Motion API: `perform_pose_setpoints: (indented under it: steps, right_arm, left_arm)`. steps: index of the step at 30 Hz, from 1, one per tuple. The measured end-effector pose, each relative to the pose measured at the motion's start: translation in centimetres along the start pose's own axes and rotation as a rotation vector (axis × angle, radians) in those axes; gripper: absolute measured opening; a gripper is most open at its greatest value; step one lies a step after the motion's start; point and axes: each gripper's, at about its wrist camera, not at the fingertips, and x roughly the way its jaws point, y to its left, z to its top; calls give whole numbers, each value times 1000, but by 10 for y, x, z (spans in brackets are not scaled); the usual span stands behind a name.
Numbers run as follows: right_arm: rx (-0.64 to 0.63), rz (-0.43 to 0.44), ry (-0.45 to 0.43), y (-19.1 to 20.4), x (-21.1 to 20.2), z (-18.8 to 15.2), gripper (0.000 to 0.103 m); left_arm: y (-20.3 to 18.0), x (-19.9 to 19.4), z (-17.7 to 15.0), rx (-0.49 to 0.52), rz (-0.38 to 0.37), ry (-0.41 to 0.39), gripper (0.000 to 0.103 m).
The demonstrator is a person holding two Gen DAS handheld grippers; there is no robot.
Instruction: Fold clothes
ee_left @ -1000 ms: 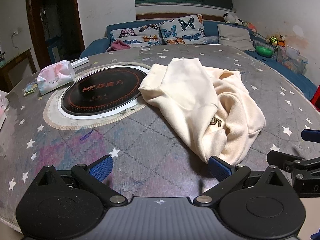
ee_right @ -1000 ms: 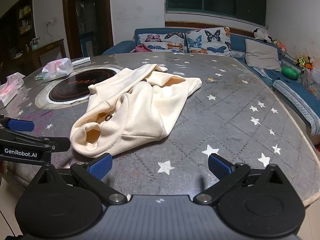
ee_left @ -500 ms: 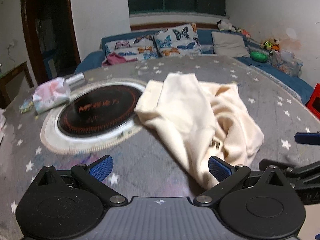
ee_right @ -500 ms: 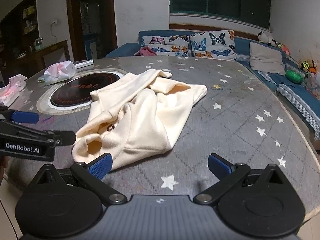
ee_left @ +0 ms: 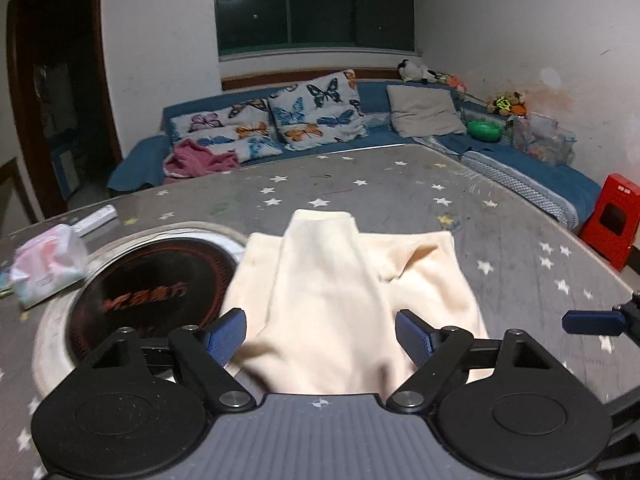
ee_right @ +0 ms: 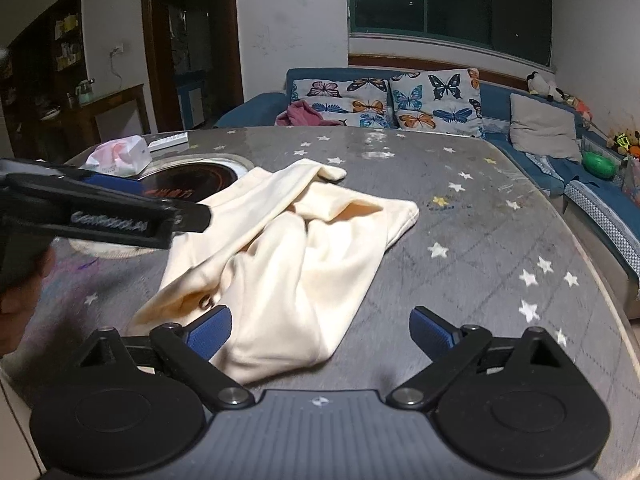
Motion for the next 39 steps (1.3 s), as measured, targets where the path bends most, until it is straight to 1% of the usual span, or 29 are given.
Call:
perform_pose_setpoints:
  steps: [2,4,8,10,11,13,15,16,17,18,20,21,23,26,29,32,34,35,36,37,38,39]
  right_arm:
    - [2,0,-5,-6,4,6,94]
    - [3,1,-7,-11,8,12,91]
    - [-9,-6,-6,-23,21,27,85]
    - [-19,-11,-4,-29,28,33,84]
    - [-26,-15,-2,-31,33,36,83]
    - [-40,-23,4,-36,42,43,79]
    - [-46,-17,9,-41,51,49,74]
    - [-49,-14,13,-43,55,52,73]
    - [-54,-12,16,-44,60,54,70]
    - [-59,-9,20,-45,65,57,66]
    - [-69,-4,28,-47,74,62,61]
    - [-74,1,35,-48,80,64,58]
    - [-85,2,49,-50,93,69,55]
    - [-84,15,71,-52,111,73,47]
    - [-80,35,80,-53,126,75,43]
    - [-81,41,86,-51,138,75,40]
    - [-77,45,90,-52,144,75,34]
    - [-70,50,89,-53,146,75,33]
    - [-62,57,86,-53,147,75,27]
    - [-56,61,84,-54,147,75,25]
    - [-52,64,83,-55,147,76,22]
    - [-48,64,80,-56,146,76,17]
  left_arm:
    - [-2,12,8,-3,-22,9,80]
    - [-4,24,16,-5,-42,17,80]
    - [-9,48,26,3,-61,40,77]
    - [-11,61,27,15,-70,65,77]
    - [-11,68,27,18,-67,79,73]
    - [-9,79,27,20,-64,107,61]
    - [-6,86,26,8,-76,126,45]
    - [-3,88,25,0,-87,133,39]
    - [-1,90,25,-6,-96,138,29]
    - [1,91,24,-8,-100,141,25]
    - [5,90,23,-10,-108,135,14]
    - [8,88,22,-11,-108,129,11]
    - [12,85,21,-13,-111,118,8]
    - [20,82,21,-15,-96,113,7]
    - [26,80,23,-22,-96,114,7]
    - [27,84,25,-20,-100,119,12]
    - [25,87,27,-11,-101,122,13]
    - [23,89,27,-5,-103,122,18]
    - [21,90,28,0,-104,121,25]
    - [20,93,29,5,-102,120,29]
    - [18,95,30,9,-101,118,37]
    - [16,97,30,13,-99,116,37]
